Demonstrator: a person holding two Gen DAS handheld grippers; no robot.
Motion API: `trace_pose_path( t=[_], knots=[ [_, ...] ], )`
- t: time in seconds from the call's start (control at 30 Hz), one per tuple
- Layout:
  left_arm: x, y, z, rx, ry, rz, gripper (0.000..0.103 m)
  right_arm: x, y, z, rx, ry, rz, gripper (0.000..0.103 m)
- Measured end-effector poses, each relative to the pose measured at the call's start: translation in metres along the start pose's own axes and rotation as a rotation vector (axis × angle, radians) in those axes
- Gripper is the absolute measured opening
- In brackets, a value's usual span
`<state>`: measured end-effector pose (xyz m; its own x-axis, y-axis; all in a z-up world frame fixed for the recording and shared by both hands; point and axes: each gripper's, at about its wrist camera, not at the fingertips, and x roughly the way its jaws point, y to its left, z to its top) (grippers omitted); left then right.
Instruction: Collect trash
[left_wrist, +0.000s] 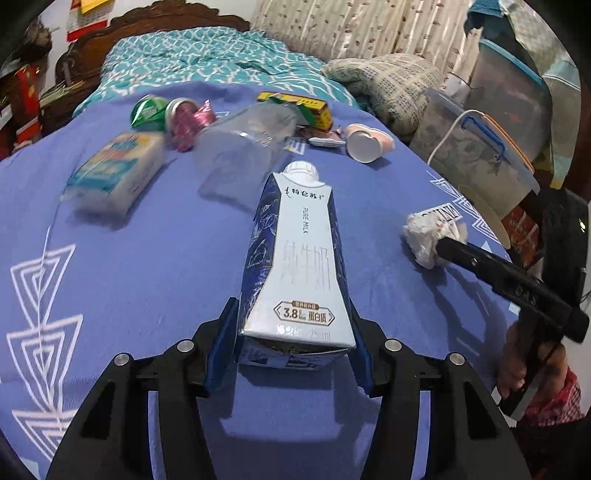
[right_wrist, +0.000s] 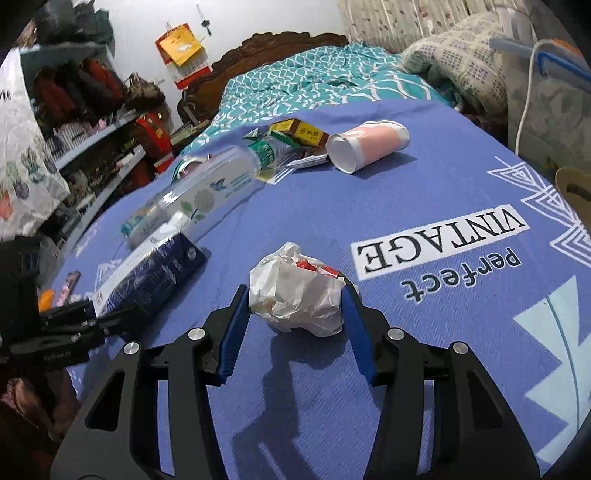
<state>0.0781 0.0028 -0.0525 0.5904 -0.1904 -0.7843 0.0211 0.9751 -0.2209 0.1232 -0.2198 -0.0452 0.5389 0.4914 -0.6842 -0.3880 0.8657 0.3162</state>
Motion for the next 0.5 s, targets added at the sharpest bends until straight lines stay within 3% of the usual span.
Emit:
trace_pose_path(
  t=[0.07, 0.17, 0.37, 0.5],
  knots=[
    [0.000, 0.001, -0.001, -0.007, 0.002, -0.006, 0.054, 0.000, 0.004, -0.002, -0.018, 0.001, -0.025, 0.059],
    [0.000, -0.001, 0.000, -0.009, 0.001, 0.008, 0.071, -0.001, 0.004, -0.003, -0.009, 0.005, -0.032, 0.063],
    [-0.008, -0.002, 0.002, -0.034, -0.032, 0.017, 0.085, -0.002, 0.003, -0.005, 0.009, 0.014, -0.038, 0.075],
    [-0.011, -0.006, 0.007, -0.043, -0.046, 0.010, 0.088, -0.001, 0.006, -0.005, -0.009, 0.017, -0.040, 0.078]
  ],
)
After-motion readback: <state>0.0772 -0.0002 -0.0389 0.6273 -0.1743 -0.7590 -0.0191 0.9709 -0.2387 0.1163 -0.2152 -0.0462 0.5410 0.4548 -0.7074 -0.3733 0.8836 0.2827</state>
